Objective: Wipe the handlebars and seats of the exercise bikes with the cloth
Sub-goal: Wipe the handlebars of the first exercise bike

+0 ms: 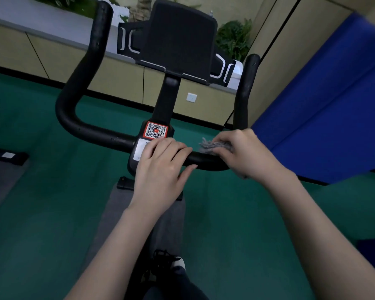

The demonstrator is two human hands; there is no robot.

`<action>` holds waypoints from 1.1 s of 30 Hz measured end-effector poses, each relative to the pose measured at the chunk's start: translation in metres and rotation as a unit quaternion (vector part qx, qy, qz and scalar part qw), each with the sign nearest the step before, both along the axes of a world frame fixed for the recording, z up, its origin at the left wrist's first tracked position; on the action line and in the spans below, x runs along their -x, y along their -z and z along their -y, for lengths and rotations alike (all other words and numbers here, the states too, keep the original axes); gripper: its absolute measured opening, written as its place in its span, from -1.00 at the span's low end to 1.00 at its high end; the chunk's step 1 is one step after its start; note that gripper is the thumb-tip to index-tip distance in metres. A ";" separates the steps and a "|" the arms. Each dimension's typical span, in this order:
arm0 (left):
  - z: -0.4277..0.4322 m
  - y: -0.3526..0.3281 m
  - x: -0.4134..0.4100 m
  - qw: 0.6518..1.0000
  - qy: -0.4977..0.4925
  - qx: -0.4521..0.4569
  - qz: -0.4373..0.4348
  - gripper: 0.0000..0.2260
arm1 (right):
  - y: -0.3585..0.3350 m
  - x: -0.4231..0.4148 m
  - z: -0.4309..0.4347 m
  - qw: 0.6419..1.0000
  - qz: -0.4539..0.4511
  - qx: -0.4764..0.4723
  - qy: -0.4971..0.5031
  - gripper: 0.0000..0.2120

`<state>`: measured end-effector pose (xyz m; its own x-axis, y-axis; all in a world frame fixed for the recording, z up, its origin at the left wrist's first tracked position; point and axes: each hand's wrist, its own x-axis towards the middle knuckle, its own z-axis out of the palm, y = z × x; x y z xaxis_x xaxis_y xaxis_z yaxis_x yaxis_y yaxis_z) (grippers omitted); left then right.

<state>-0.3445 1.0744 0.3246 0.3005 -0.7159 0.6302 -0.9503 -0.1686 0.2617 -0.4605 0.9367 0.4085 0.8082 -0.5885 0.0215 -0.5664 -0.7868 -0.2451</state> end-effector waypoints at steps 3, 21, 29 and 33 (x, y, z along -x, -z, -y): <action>0.000 0.000 0.000 1.000 -0.002 0.000 -0.002 -0.74 | 0.000 0.001 0.004 0.999 -0.009 0.039 0.007 -0.81; 0.001 0.001 -0.002 1.000 -0.010 -0.006 0.012 -0.75 | 0.056 0.035 -0.015 0.946 0.289 0.132 0.063 -0.84; 0.002 -0.006 0.003 0.999 -0.019 -0.039 0.002 -0.69 | 0.098 0.030 -0.044 0.880 0.452 0.119 0.085 -0.74; 0.002 -0.011 0.009 0.998 -0.018 -0.053 0.000 -0.68 | 0.099 0.032 -0.038 0.845 0.491 0.110 0.179 -0.74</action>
<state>-0.3536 1.0723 0.3351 0.3263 -0.7672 0.5523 -0.9435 -0.2285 0.2399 -0.4923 0.9746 0.3094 0.1072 -0.6860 0.7196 -0.3862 -0.6957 -0.6057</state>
